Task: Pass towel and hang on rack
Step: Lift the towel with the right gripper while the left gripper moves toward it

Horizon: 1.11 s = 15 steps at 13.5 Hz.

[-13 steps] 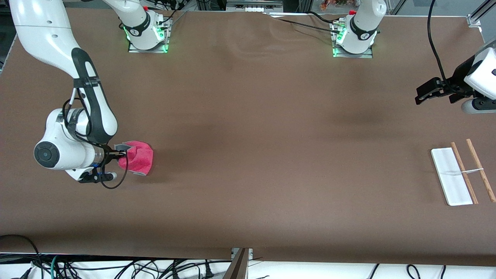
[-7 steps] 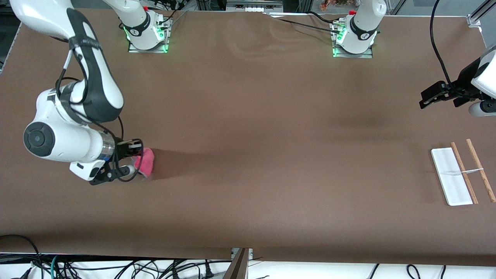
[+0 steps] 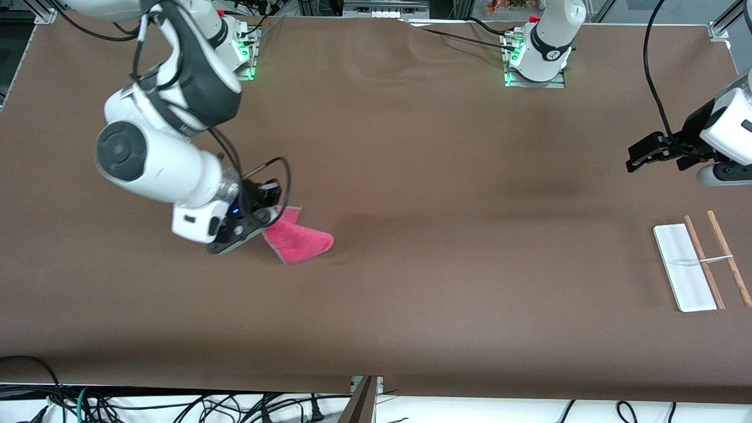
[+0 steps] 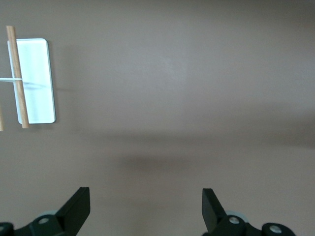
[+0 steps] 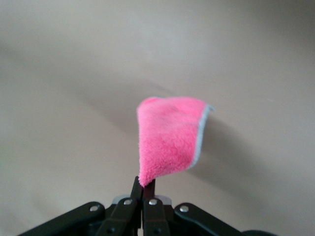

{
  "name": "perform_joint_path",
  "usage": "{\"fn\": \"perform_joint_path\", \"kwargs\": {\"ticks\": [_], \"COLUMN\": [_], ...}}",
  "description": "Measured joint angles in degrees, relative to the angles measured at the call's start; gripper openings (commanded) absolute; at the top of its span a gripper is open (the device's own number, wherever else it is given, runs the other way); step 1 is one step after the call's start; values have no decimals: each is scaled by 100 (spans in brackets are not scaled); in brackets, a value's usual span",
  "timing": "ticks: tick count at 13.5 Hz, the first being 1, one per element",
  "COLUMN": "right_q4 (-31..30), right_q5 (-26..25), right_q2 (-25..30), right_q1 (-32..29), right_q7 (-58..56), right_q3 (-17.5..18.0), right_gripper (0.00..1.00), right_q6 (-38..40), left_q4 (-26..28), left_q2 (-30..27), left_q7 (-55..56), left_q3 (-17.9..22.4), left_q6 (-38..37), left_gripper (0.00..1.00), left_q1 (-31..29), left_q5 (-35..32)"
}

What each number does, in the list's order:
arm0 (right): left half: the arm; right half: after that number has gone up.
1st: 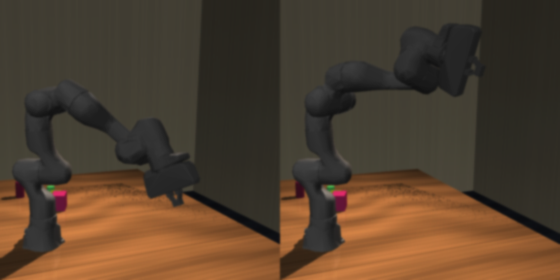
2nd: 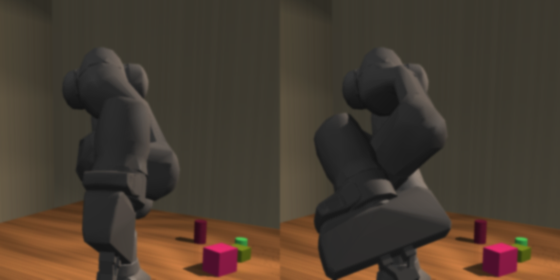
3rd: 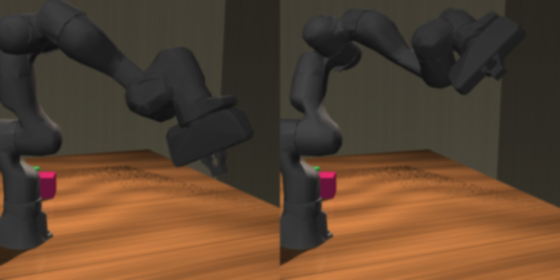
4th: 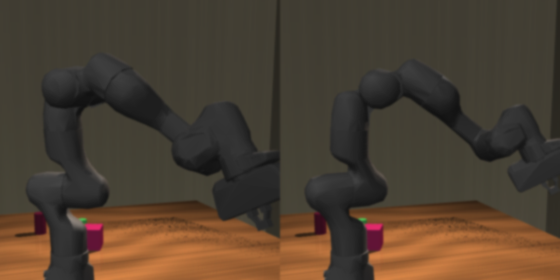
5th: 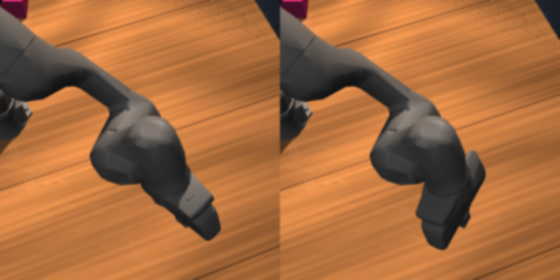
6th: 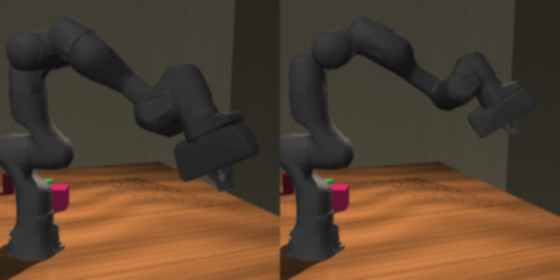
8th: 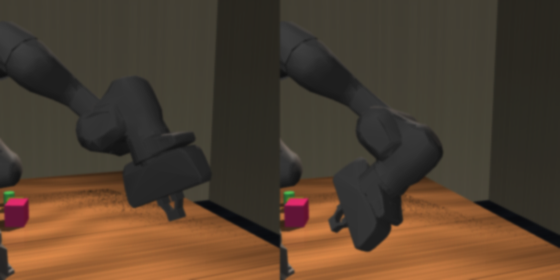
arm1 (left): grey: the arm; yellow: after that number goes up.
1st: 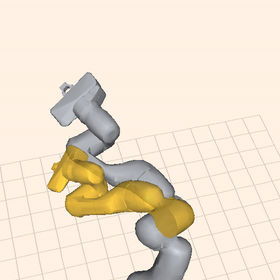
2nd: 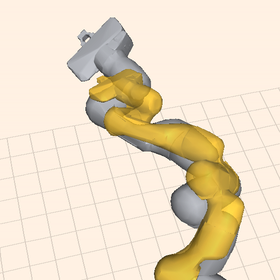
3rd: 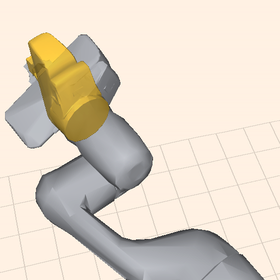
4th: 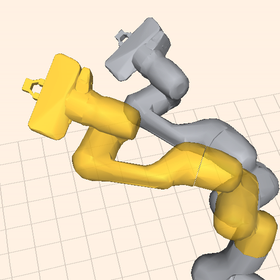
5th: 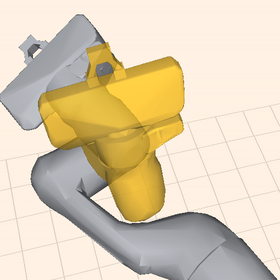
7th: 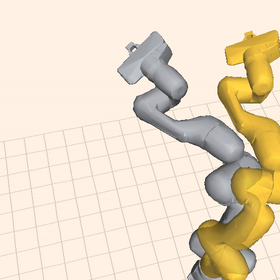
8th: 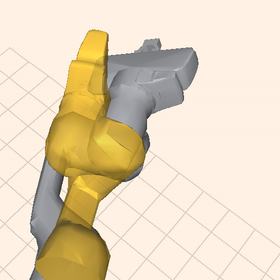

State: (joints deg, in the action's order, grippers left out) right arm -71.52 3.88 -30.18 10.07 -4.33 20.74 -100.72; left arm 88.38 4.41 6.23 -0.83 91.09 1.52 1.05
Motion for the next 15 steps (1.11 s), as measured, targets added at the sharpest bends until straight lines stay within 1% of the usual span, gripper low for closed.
{"fn": "perform_joint_path", "kwargs": {"ticks": [2, 4, 6, 9, 11, 13, 15], "right_q4": [66, 202, 339, 384, 391, 407, 412], "right_q5": [-1, -1, -1, -2, -4, -4, -4], "right_q2": [3, 4, 6, 5, 4, 4, 4], "right_q1": [368, 693, 913, 1115, 1210, 1281, 1377], "right_q7": [28, 52, 56, 56, 56, 116, 282], "right_q3": [77, 91, 94, 94, 94, 95, 96], "right_gripper": [0, 0, 0, 0, 0, 0, 0], "right_q6": [-194, -370, -493, -685, -846, -1021, -1216], "left_q4": [-9, 1, 0, 3, 21, 120, 412], "left_q2": [9, 148, 371, 723, 1041, 1311, 1473], "left_q7": [0, -88, -675, -1670, -2641, -3700, -4914], "left_q3": [-21, -32, -30, -15, -7, -13, -46], "left_q6": [-90, -163, -172, -173, -138, 176, 634], "left_gripper": [100, 100, 100, 100, 100, 100, 100], "left_q1": [29, 25, 10, -119, -294, -329, -285], "left_q5": [0, 1, 135, 1280, 1978, 2362, 2913]}}
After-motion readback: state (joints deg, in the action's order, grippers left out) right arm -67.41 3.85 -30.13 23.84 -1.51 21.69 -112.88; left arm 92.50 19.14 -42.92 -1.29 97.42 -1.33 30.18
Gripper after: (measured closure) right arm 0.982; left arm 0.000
